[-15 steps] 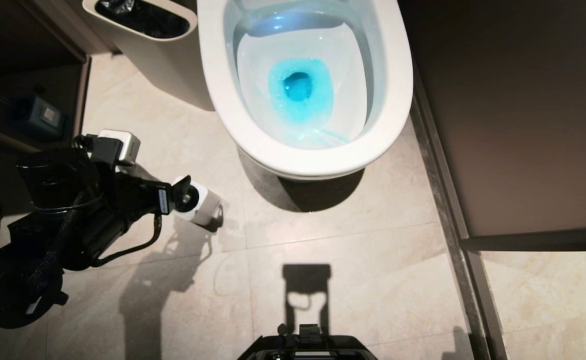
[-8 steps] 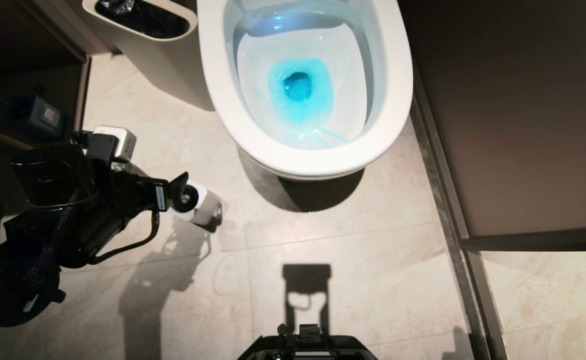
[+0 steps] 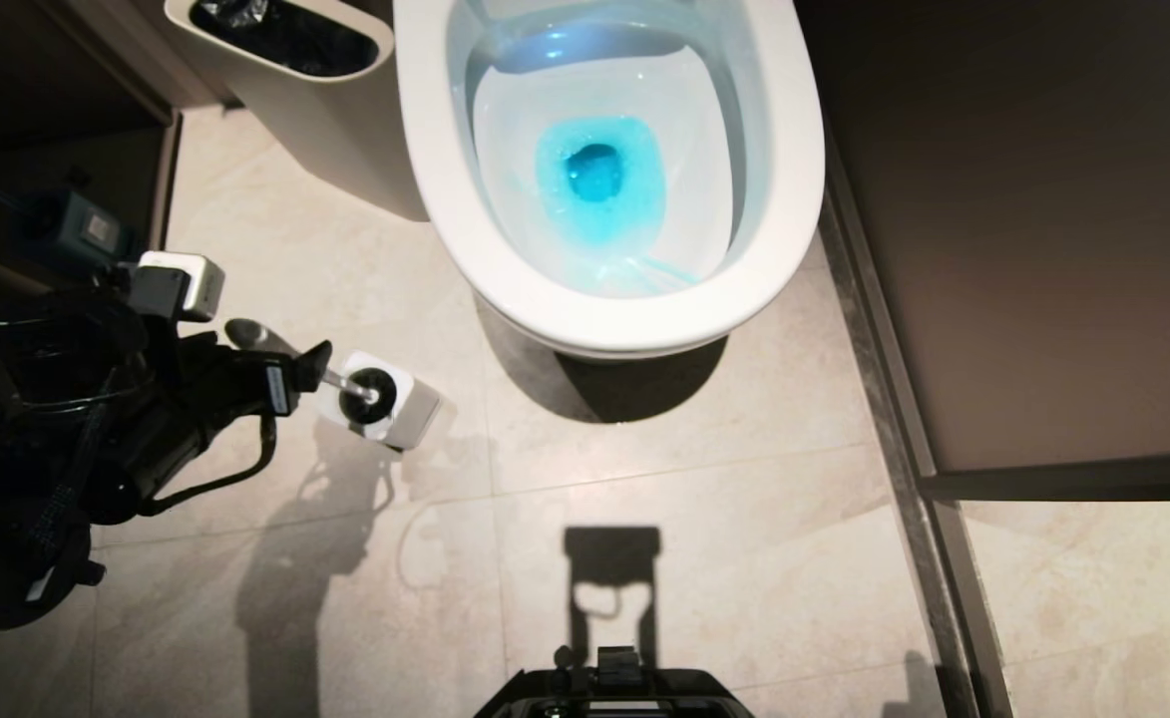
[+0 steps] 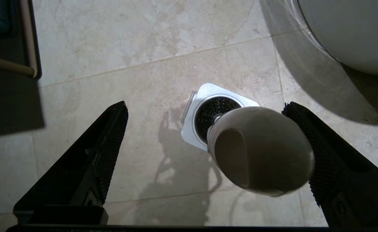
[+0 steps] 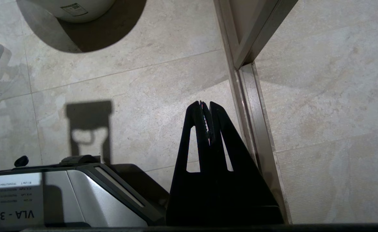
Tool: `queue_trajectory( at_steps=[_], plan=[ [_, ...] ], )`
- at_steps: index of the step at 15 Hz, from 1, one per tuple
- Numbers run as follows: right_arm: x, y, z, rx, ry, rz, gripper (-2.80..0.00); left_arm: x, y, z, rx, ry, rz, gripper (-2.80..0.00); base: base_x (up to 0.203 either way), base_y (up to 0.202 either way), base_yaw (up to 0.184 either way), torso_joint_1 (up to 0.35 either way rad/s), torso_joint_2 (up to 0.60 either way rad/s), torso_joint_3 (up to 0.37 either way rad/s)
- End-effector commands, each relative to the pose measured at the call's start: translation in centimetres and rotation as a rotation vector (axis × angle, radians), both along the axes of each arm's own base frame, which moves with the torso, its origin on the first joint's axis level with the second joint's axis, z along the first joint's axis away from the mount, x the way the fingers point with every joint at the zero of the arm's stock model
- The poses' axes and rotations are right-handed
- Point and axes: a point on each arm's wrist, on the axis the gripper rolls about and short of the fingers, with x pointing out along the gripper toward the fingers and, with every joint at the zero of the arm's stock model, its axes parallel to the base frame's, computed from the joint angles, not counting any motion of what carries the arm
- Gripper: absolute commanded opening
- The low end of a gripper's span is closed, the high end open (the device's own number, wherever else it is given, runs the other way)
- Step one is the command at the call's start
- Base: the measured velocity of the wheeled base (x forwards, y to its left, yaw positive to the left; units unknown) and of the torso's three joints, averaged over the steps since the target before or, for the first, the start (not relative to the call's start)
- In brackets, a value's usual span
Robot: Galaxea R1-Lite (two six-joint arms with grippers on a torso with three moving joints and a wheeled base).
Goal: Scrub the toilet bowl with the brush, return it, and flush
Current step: Pick up the toilet brush
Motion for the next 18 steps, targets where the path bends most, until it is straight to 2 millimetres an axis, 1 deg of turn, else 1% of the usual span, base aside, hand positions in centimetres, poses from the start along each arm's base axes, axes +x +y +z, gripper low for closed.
queue_trajectory(
  at_steps=[1,2,4,7,9,12,13,18],
  plan=[
    [0.0,0.0,0.0,0.000,0.000,0.000,-2.80,0.3,0.1,0.4,-0.004,-0.019,0.010,0.00,0.000,0.000,0.000,0.000,0.00,0.000],
    [0.0,0.0,0.0,0.000,0.000,0.000,-2.80,0.4,0.1,0.3,-0.004,-0.017,0.009,0.00,0.000,0.000,0.000,0.000,0.00,0.000],
    [0.0,0.0,0.0,0.000,0.000,0.000,-2.80,1.2,0.0,-0.5,-0.006,0.004,0.010,0.00,0.000,0.000,0.000,0.000,0.00,0.000],
    [0.0,0.0,0.0,0.000,0.000,0.000,-2.80,2.4,-0.1,-1.1,-0.008,-0.050,0.009,0.00,0.000,0.000,0.000,0.000,0.00,0.000],
    [0.0,0.0,0.0,0.000,0.000,0.000,-2.80,3.1,-0.2,-1.0,-0.007,-0.086,0.011,0.00,0.000,0.000,0.000,0.000,0.00,0.000],
    [0.0,0.0,0.0,0.000,0.000,0.000,-2.80,3.1,-0.2,-0.5,-0.009,-0.100,0.011,0.00,0.000,0.000,0.000,0.000,0.00,0.000],
    [0.0,0.0,0.0,0.000,0.000,0.000,-2.80,3.0,-0.2,-0.5,-0.009,-0.100,0.010,-2.80,0.000,0.000,0.000,0.000,0.00,0.000],
    [0.0,0.0,0.0,0.000,0.000,0.000,-2.80,2.8,-0.5,0.0,-0.011,-0.116,0.002,-2.80,0.000,0.000,0.000,0.000,0.00,0.000]
  ],
)
